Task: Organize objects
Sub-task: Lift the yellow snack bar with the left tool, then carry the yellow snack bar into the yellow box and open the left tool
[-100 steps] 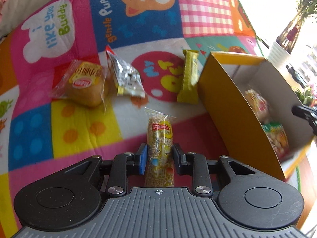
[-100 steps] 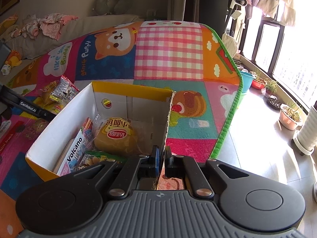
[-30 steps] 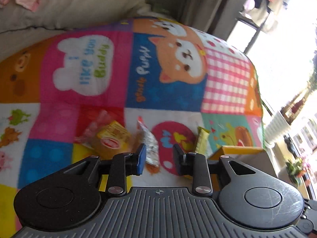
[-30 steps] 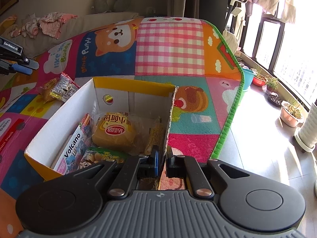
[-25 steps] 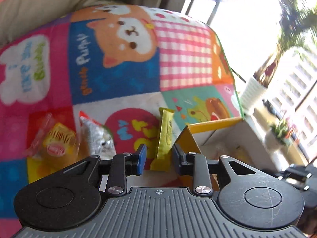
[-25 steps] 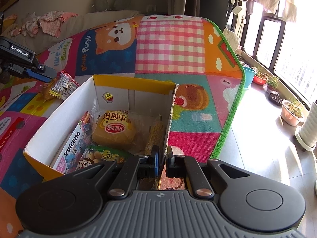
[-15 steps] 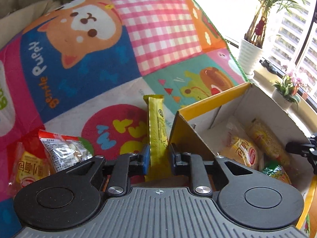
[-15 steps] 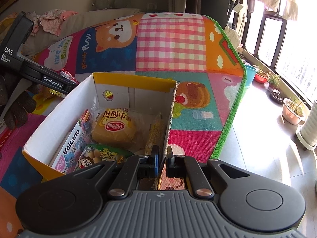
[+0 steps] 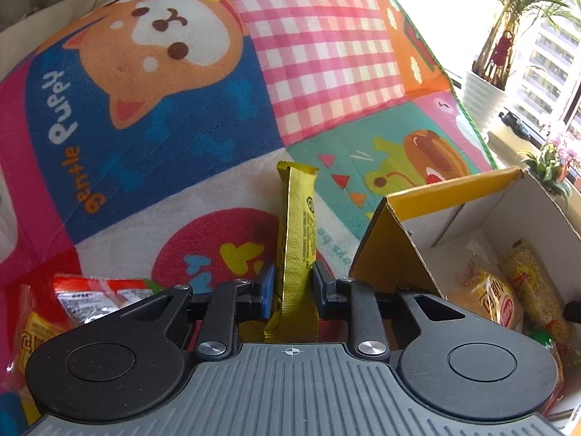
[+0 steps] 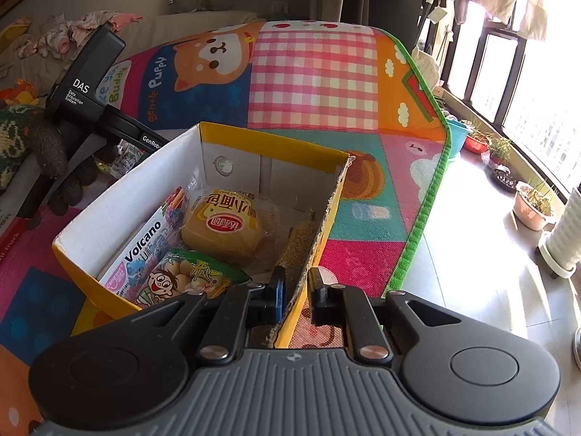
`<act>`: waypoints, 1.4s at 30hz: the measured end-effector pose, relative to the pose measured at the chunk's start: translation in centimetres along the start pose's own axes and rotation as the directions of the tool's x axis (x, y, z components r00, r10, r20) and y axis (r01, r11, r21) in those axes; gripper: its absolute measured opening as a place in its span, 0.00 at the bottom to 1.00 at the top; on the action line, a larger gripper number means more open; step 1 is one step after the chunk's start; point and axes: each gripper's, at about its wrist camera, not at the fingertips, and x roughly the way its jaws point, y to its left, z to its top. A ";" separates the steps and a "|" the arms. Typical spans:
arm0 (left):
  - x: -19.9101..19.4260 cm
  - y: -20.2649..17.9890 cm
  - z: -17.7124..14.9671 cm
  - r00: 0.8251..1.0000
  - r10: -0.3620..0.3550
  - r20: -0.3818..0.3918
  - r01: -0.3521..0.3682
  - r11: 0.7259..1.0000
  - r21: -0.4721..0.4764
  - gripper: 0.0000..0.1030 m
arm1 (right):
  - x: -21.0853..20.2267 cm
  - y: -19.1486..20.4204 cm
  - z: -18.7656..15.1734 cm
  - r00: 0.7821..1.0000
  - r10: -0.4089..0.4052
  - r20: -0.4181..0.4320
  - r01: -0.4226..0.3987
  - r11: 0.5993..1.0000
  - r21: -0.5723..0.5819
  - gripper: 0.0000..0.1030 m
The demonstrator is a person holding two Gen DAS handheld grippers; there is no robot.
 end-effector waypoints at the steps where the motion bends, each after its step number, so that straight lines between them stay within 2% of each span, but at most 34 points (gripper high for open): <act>1: -0.7 -0.1 -0.6 1.000 0.015 -0.010 -0.015 1.000 0.011 0.25 | 0.0 0.0 0.0 1.000 0.000 0.000 0.000 1.000 0.002 0.12; 4: -3.5 -0.5 -3.5 0.996 0.036 -0.078 -0.035 0.999 0.015 0.25 | 0.0 -0.1 0.0 1.000 0.004 0.001 -0.004 1.000 0.005 0.13; 8: -8.5 -1.8 -8.3 0.984 0.005 -0.180 0.009 0.997 0.076 0.25 | 0.0 -0.2 -0.1 1.000 0.011 0.005 -0.011 1.000 0.004 0.13; 10: -9.9 -2.1 -9.6 0.982 0.022 -0.189 -0.005 0.996 0.092 0.27 | 0.0 -0.3 -0.1 1.000 0.013 0.004 -0.013 1.000 0.000 0.13; 13: -9.8 -1.9 -9.8 0.986 0.045 -0.163 -0.035 0.997 0.067 0.29 | 0.1 -0.3 -0.1 1.000 0.019 0.005 -0.019 1.000 -0.006 0.13; 16: -8.0 -1.6 -9.2 0.984 0.052 -0.172 -0.049 0.999 0.022 0.30 | 0.2 -0.3 -0.1 1.000 0.015 0.006 -0.015 1.000 -0.003 0.13; 17: -7.7 -1.8 -8.8 0.988 0.051 -0.146 -0.048 0.999 0.024 0.33 | 0.2 -0.2 -0.1 1.000 0.013 0.005 -0.013 1.000 -0.001 0.13; 20: -6.7 -1.7 -8.0 0.991 0.047 -0.122 -0.048 0.999 -0.009 0.33 | 0.1 -0.2 -0.1 1.000 0.009 0.006 -0.009 1.000 0.003 0.13; 23: -6.4 -1.6 -7.6 0.992 0.064 -0.105 -0.069 0.997 -0.041 0.28 | 0.2 -0.2 -0.1 1.000 0.010 0.004 -0.010 1.000 0.008 0.13; 28: -7.2 -1.6 -8.2 0.989 0.075 -0.130 -0.082 0.995 -0.050 0.26 | 0.2 -0.1 -0.1 1.000 0.008 0.005 -0.008 1.000 0.006 0.13; 34: -10.5 -2.0 -10.2 0.986 0.059 -0.153 -0.067 0.997 -0.046 0.25 | 0.1 0.0 -0.1 1.000 0.006 0.011 -0.006 1.000 0.005 0.13; 37: -13.7 -2.5 -10.9 0.988 0.012 -0.155 -0.022 0.998 -0.065 0.25 | 0.1 -0.1 -0.1 1.000 0.007 0.015 -0.007 1.000 0.007 0.13; 39: -16.5 -2.6 -10.6 0.991 -0.040 -0.125 0.026 0.994 -0.106 0.25 | 0.0 -0.1 -0.2 1.000 0.005 0.018 -0.005 1.000 0.006 0.13; 42: -21.2 -2.7 -8.8 0.993 -0.117 -0.014 0.112 0.976 -0.186 0.25 | -0.1 0.0 -0.2 1.000 0.001 0.023 -0.001 1.000 0.002 0.13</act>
